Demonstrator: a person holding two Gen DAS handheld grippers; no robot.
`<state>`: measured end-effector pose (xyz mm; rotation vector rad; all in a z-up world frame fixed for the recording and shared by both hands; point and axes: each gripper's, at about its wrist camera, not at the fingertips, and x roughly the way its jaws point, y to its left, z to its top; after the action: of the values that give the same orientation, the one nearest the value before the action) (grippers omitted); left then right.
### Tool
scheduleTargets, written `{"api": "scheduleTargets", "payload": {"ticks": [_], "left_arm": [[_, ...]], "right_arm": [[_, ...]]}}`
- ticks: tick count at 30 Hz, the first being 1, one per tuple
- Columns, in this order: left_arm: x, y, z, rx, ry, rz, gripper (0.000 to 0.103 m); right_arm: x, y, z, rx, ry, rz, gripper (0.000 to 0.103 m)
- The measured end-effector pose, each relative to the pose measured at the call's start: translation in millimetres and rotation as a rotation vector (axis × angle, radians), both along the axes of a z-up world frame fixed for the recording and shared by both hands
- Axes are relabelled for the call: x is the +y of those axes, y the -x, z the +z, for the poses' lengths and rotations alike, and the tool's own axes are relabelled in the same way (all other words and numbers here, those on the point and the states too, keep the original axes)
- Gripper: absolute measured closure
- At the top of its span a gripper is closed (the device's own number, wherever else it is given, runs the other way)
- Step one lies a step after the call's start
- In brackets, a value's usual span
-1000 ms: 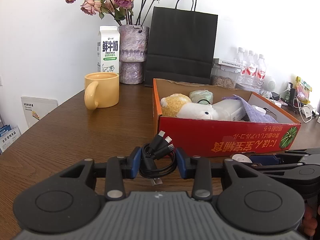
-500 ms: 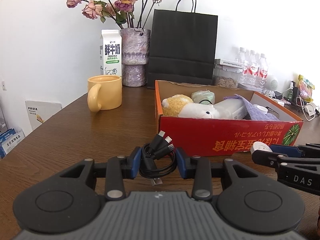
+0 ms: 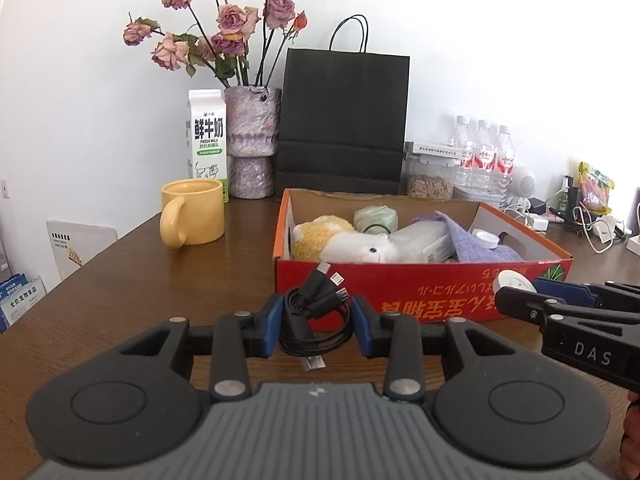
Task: Organize objects
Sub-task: 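Carry the cable bundle and puck over the box with both grippers, then open the left gripper to drop the cable while the right gripper releases the puck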
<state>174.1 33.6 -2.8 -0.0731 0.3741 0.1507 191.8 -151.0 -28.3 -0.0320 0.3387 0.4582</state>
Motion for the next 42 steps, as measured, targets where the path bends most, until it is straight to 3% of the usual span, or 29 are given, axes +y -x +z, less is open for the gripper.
{"api": "scheduleTargets", "payload": {"ticks": [14,28,38,40,41,42], "left_arm": [[-25.1,-51.3,36.0,-0.063,0.007,-0.030,0.065],[-24.4,-124.7,29.4,-0.052,0.050,-0.012,0.065],[-11.9,-146.9,16.0,-0.024,0.030,-0.018,0.065],[-10.7,-147.0,13.7,-0.030,0.026,-0.027,0.061],[-10.1,-145.3,12.9,-0.039,0.025,-0.034,0.047],[-9.4,-143.6,13.0,-0.048,0.025,-0.032,0.026]], "right_arm": [[-14.3,-48.5,29.4,-0.090,-0.030,-0.063,0.065],[-7.1,-118.0,18.5,-0.078,-0.062,-0.086,0.065],[-6.4,-140.2,8.4,-0.057,-0.017,-0.074,0.065],[-6.6,-140.7,7.3,-0.047,-0.012,-0.080,0.065],[-7.3,-140.0,6.5,-0.044,-0.011,-0.088,0.063],[-7.8,-139.0,5.9,-0.044,-0.008,-0.096,0.049]]}}
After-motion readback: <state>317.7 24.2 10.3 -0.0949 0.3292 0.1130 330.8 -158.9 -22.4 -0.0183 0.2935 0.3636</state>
